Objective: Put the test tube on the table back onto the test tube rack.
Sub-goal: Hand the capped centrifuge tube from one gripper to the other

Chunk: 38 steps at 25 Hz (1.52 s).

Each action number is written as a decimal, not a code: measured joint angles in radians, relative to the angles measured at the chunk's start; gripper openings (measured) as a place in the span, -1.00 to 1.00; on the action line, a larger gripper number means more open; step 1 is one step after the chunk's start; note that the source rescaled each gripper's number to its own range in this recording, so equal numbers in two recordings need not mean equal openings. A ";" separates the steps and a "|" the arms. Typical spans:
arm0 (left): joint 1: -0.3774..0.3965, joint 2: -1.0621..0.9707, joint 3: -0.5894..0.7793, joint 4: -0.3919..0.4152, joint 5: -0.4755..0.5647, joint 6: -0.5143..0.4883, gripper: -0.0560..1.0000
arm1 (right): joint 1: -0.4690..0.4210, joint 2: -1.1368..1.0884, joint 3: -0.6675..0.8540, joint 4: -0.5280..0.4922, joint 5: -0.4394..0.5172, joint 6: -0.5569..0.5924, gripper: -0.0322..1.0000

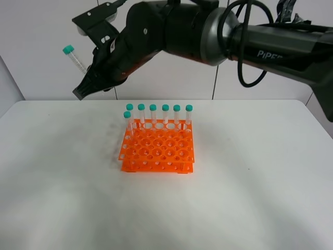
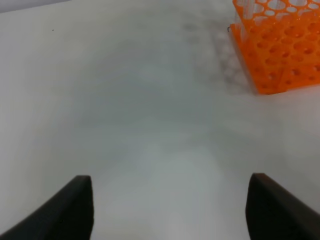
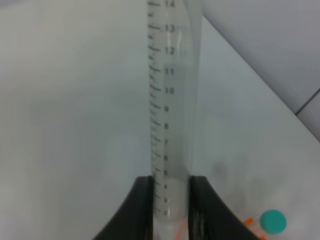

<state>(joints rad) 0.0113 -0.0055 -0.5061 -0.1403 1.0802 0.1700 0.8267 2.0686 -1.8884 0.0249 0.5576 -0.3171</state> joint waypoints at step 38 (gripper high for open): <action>0.000 0.000 0.000 0.000 0.000 0.000 0.25 | 0.141 -0.872 1.455 0.051 -0.907 0.131 -0.91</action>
<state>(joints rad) 0.0113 -0.0055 -0.5061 -0.1403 1.0802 0.1700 0.9677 1.1968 -0.4330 0.0757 -0.3491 -0.1857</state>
